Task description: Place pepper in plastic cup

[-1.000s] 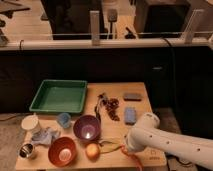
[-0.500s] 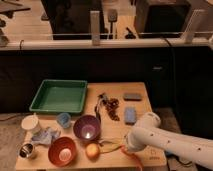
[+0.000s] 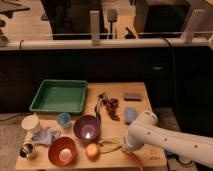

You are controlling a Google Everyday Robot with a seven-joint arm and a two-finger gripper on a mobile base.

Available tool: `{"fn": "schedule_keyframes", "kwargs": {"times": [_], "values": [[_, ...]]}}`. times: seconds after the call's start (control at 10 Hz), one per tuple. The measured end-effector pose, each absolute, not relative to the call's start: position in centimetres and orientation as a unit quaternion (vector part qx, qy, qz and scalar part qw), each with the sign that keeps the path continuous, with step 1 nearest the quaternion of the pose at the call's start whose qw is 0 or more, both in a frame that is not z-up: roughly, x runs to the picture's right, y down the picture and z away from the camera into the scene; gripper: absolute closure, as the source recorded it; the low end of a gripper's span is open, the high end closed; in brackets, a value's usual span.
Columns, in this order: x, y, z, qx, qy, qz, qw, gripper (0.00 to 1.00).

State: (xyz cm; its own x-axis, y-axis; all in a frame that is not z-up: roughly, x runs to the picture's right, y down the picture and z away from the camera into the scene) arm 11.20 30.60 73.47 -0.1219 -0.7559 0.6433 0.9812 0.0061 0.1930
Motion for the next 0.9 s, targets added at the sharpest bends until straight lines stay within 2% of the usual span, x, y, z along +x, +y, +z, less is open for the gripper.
{"fn": "schedule_keyframes", "kwargs": {"times": [0.6, 0.9], "values": [[11.3, 30.5, 73.3, -0.180, -0.321, -0.695, 0.618, 0.20], [11.5, 32.0, 73.9, -0.180, -0.334, -0.706, 0.598, 0.21]]}}
